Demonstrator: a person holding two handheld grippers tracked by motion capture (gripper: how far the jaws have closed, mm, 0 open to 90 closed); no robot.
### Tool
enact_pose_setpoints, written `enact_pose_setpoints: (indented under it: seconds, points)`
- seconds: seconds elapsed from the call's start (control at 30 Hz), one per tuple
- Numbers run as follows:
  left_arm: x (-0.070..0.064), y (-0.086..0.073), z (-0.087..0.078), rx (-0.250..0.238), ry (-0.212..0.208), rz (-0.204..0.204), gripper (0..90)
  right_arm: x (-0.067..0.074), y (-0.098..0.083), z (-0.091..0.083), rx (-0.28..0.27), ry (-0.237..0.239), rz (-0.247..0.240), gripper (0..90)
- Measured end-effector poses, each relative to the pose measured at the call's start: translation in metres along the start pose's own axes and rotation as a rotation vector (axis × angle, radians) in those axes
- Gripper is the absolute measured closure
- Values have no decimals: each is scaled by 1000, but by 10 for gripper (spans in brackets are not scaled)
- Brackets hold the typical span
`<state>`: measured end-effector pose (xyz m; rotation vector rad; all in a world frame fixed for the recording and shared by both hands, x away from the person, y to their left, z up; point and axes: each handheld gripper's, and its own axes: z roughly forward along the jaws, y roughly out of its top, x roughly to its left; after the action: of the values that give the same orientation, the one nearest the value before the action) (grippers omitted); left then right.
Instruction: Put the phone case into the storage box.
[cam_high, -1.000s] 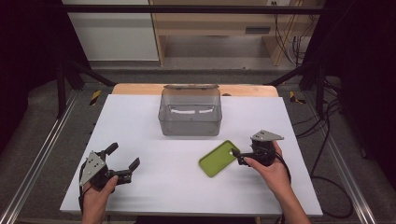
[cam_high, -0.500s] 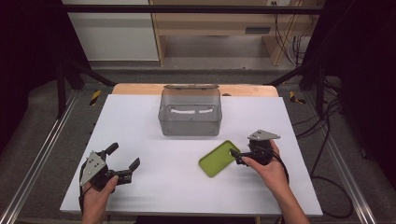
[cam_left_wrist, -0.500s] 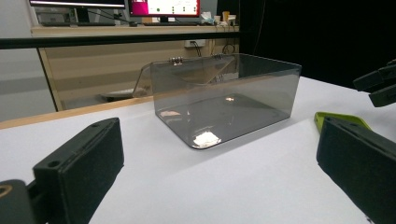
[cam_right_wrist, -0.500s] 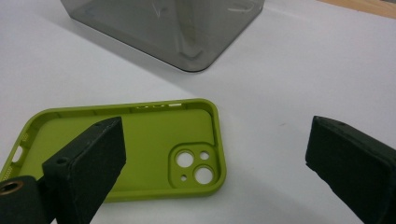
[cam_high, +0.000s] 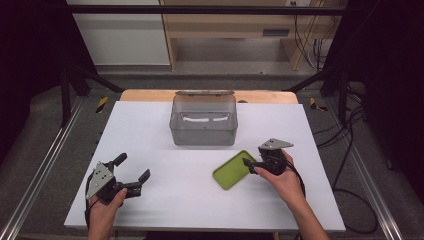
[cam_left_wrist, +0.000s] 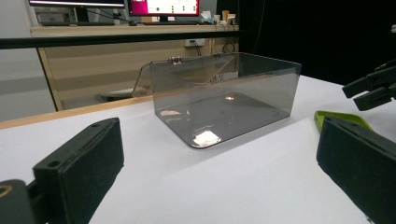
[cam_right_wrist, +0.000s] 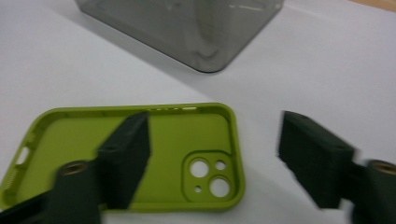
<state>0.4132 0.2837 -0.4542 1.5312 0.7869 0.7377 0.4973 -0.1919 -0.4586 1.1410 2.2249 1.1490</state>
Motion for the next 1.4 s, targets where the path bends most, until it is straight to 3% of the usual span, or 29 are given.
enact_pose_setpoints:
  seconds: [0.07,0.23,0.4,0.57,0.9,1.4]
  points:
    - [0,0,0,0,0,0,5,1,0,0,5,13,-9,498]
    - [0,0,0,2,0,0,5,2,-2,1,28,23,-38,752]
    - [0,0,0,3,1,1,5,4,-3,5,77,41,-34,884]
    - [0,0,0,3,0,1,5,6,-5,8,120,42,-53,900]
    - [-1,0,1,6,-4,4,5,-1,-9,13,181,-20,-68,900]
    - [-2,-1,2,13,-11,8,5,-1,-13,1,256,4,-48,900]
